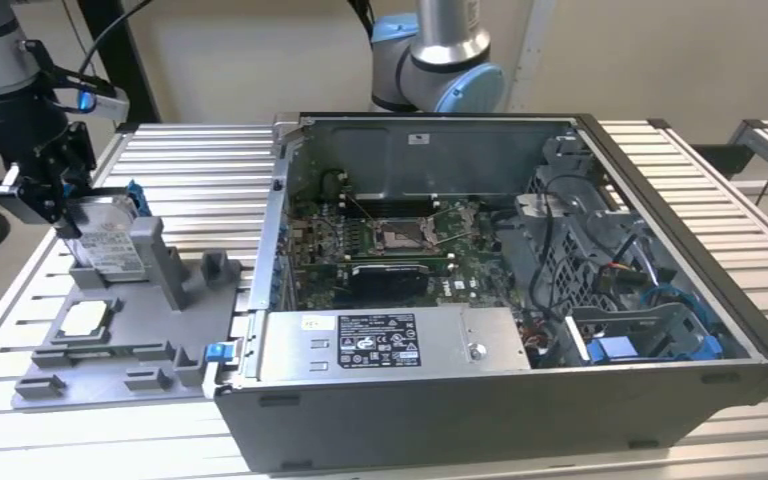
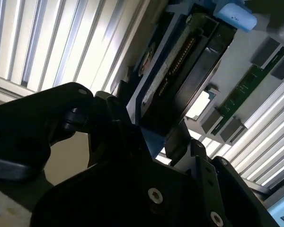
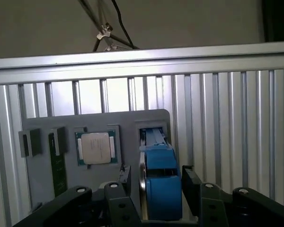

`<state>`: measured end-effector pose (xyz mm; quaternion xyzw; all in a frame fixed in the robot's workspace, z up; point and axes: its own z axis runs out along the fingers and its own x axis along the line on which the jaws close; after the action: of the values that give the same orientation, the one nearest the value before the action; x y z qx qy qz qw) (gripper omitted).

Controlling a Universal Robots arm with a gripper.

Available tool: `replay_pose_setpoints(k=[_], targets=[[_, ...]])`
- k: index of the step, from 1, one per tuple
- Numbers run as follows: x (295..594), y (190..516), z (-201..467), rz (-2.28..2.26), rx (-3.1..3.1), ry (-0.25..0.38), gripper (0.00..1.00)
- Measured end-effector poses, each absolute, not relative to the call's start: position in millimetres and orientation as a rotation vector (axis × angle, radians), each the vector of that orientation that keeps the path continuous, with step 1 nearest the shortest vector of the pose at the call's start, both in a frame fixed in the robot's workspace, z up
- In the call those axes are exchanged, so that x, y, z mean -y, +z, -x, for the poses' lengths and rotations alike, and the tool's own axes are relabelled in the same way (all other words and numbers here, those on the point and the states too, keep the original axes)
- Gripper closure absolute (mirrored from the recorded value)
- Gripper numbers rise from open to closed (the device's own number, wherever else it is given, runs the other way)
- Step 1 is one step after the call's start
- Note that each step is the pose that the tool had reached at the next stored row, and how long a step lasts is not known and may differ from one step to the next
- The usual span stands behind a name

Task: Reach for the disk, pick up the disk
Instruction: 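Pick up the disk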

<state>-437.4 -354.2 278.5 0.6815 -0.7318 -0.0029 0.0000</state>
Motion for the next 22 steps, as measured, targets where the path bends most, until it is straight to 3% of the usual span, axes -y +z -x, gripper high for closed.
replay_pose_setpoints(k=[22], targets=[[354, 262, 437, -2.154, 2.286, -0.009, 0.0]])
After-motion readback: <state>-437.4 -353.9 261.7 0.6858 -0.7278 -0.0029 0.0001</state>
